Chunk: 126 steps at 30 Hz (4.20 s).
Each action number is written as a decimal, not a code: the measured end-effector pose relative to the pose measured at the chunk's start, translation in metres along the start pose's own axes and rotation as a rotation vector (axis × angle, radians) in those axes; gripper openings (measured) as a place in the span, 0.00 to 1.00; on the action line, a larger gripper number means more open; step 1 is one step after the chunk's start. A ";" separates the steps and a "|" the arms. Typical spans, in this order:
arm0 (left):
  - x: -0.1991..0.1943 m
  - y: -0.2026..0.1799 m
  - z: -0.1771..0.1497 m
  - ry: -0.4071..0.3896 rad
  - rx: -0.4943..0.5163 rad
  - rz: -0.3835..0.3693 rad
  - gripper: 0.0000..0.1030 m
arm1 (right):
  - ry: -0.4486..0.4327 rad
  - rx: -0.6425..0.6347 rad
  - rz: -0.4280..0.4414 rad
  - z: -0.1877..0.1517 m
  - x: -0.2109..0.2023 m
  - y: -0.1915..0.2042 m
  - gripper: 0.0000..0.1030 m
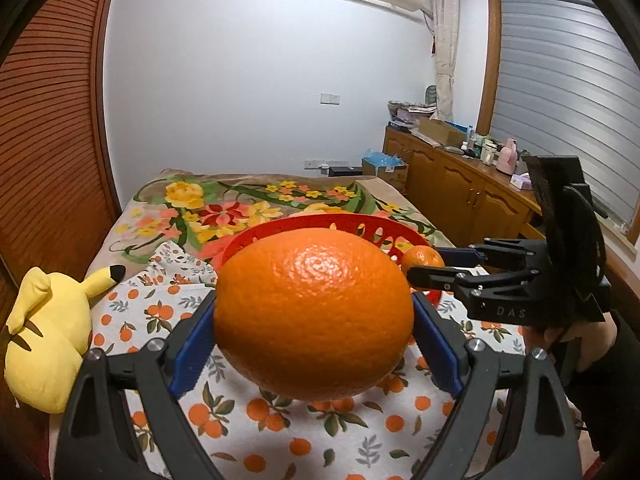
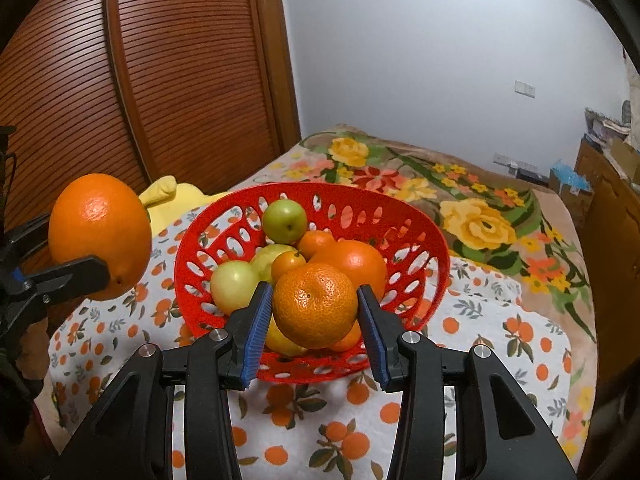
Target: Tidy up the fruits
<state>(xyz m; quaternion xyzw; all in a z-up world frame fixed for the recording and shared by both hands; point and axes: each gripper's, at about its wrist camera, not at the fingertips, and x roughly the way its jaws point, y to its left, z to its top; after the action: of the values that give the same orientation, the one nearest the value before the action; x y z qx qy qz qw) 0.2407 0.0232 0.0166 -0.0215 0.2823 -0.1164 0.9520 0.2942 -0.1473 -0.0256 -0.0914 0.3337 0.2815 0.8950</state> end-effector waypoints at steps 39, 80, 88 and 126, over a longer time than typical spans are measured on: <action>0.100 0.024 0.014 0.148 -0.019 0.031 0.89 | 0.005 -0.005 0.008 0.004 0.012 -0.009 0.48; -0.001 -0.009 -0.016 0.007 0.011 0.060 0.94 | -0.105 0.117 -0.116 -0.041 -0.042 0.007 0.64; -0.031 -0.029 -0.031 -0.016 0.040 0.083 0.94 | -0.139 0.142 -0.159 -0.057 -0.066 0.018 0.84; -0.098 -0.060 -0.072 -0.022 -0.002 0.145 0.94 | -0.228 0.167 -0.247 -0.098 -0.129 0.062 1.00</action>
<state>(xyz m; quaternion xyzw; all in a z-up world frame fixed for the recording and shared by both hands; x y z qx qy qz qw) 0.1095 -0.0101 0.0146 -0.0031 0.2728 -0.0465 0.9609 0.1262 -0.1876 -0.0147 -0.0247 0.2385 0.1494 0.9593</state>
